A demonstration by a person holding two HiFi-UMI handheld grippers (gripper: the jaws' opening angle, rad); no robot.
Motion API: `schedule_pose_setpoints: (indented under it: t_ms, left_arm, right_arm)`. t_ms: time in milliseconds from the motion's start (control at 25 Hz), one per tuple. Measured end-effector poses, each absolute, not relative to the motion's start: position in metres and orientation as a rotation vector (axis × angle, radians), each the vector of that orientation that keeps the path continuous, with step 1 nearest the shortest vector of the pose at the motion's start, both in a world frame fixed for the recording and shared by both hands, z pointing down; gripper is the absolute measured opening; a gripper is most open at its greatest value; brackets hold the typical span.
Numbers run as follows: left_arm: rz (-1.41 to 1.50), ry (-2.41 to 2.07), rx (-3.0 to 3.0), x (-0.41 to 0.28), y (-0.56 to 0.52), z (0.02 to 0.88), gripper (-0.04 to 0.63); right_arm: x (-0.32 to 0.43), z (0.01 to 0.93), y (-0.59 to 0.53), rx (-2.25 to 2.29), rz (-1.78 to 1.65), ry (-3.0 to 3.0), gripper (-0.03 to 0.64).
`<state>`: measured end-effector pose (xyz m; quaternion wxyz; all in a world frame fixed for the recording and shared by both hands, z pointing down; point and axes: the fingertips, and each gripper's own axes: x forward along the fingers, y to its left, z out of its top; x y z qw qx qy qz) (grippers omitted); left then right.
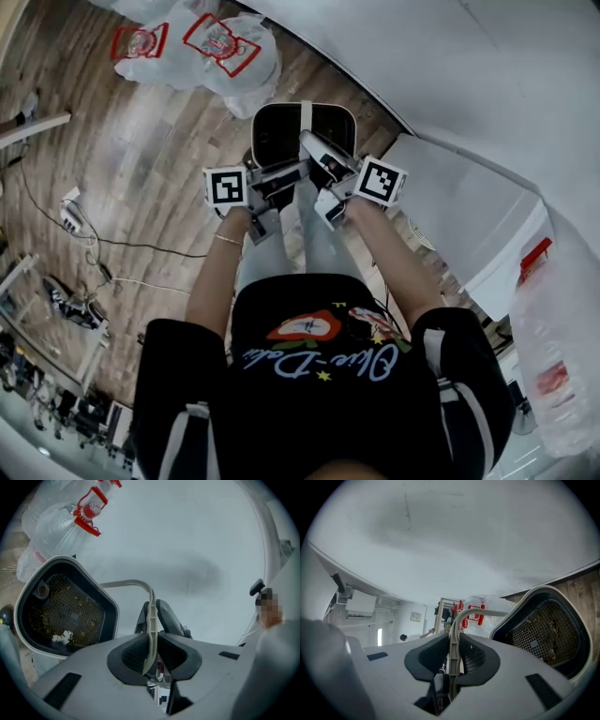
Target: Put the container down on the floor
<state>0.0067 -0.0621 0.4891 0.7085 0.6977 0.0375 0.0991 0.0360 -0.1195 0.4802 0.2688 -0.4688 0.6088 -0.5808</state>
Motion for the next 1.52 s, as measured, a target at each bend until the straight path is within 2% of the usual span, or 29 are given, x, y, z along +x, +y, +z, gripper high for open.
schedule_pose_setpoints:
  t_ms: [240,1520]
  left_arm:
    - [0.264,0.077,1.552,0.015,-0.067,0.559,0.057]
    - [0.360,0.037,1.512,0.028,-0.085,0.777,0.057]
  right_arm:
    - [0.047,0.551,-0.123,-1.255,-1.557,1.600,0.057]
    - [0.055,0.772,-0.146,-1.333,-1.727,1.520,0.057]
